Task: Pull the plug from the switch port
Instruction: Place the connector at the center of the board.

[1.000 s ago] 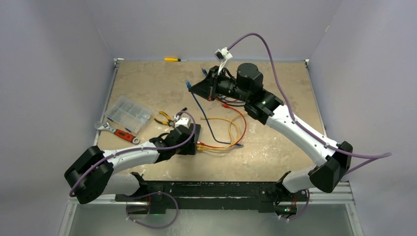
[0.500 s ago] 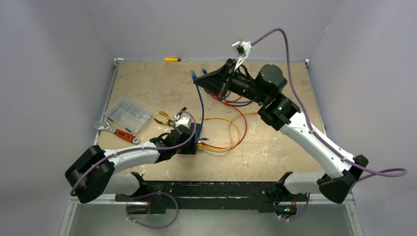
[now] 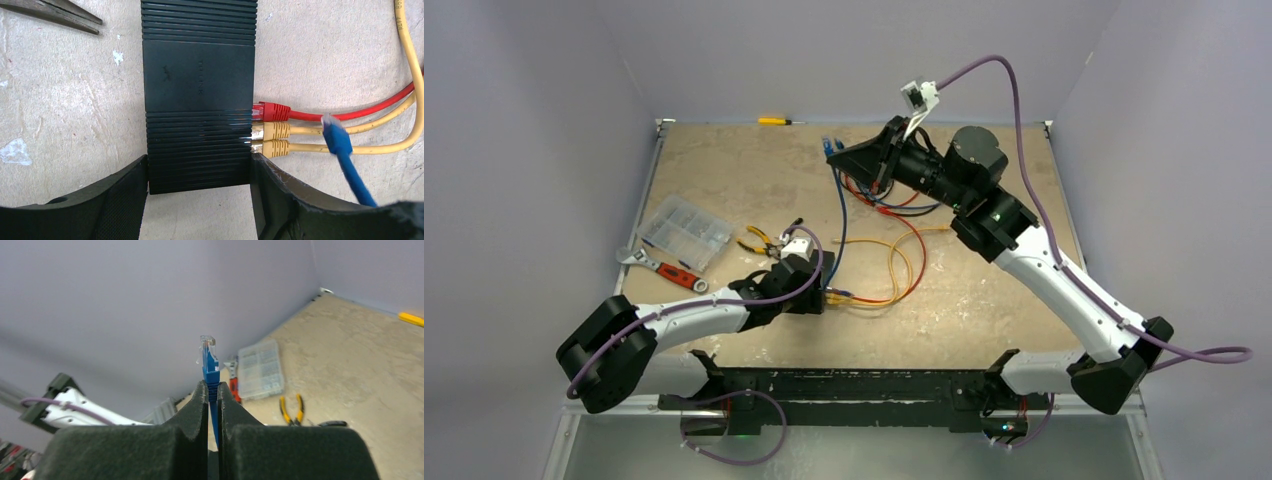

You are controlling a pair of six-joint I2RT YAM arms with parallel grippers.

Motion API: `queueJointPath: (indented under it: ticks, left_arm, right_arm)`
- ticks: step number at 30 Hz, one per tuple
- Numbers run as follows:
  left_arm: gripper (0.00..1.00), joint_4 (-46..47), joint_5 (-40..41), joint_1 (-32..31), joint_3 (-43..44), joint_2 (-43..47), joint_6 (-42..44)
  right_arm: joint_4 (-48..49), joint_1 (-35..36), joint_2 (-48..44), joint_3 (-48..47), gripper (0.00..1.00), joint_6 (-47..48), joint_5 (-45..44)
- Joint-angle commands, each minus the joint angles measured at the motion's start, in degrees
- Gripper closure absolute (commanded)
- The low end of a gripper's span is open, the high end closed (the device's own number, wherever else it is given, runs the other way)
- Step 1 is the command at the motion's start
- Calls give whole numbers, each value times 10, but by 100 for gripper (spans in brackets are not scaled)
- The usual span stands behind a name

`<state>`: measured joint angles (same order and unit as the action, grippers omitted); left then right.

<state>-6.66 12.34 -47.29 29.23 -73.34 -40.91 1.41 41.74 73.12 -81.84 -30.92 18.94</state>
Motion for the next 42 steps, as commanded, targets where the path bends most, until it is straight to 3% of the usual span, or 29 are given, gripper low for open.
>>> queueJointPath:
  ticks: [1,15,26,34,42]
  left_arm:
    - [100,-42,-28,-1,-31,-24,-6]
    - [100,-58,-23,-2,-29,-19,-6]
    - [100,-70,-19,-6,-44,9,-18]
    - [100,-71,-23,-6,-52,13,-25]
    - [100,-76,-21,-7,-63,38,-32]
  right_arm:
    - [-37,-48,13,-29,100,19,1]
    - [-77,-167,-10,-57,100,41,32]
    - [-109,-192,0,-104,100,74,-23]
    - [-144,-211,56,-166,100,104,-66]
    - [-171,-256,126,-232,100,117,-52]
